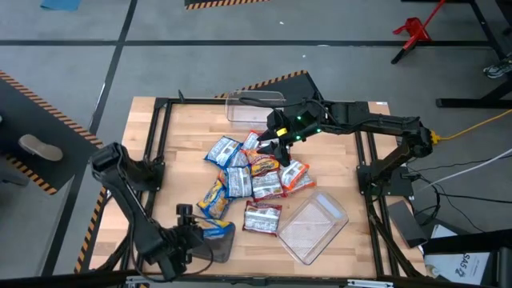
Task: Sort Maruchan noodles
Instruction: Put the blue noodle pack into the black bin
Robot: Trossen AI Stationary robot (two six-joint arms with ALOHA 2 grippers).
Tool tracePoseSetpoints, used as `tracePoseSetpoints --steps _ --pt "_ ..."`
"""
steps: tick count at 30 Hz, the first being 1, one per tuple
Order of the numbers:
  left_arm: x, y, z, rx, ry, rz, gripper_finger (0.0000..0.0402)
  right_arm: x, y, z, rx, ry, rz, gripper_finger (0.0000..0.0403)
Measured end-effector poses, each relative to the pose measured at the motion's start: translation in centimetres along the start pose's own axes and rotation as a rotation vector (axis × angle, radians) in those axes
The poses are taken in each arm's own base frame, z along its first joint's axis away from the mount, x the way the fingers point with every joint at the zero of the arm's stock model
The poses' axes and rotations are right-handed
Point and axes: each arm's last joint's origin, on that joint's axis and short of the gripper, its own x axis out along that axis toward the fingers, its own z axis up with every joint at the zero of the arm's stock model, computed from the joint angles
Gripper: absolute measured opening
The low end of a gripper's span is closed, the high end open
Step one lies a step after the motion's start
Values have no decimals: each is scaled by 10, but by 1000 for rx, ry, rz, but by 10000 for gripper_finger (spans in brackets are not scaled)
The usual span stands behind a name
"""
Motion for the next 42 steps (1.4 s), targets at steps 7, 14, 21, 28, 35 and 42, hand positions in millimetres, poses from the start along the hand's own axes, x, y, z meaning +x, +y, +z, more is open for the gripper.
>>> tracePoseSetpoints --steps 7,14,21,28,35,42 --pt "3 -2 -1 14 6 9 159 0 0 0 1 1 0 211" --pt "7 0 2 -5 84 -32 198 0 0 0 1 2 0 211" --pt "2 1 7 -23 127 -86 228 3 11 -2 -7 12 48 211" --pt "-43 -5 36 49 6 -204 227 19 45 -20 -69 40 61 211" --pt "-69 -5 47 -39 -83 -229 226 45 75 -49 -93 6 72 211" --pt "-45 -17 38 -171 -97 -267 226 63 91 -77 -55 -16 122 211"
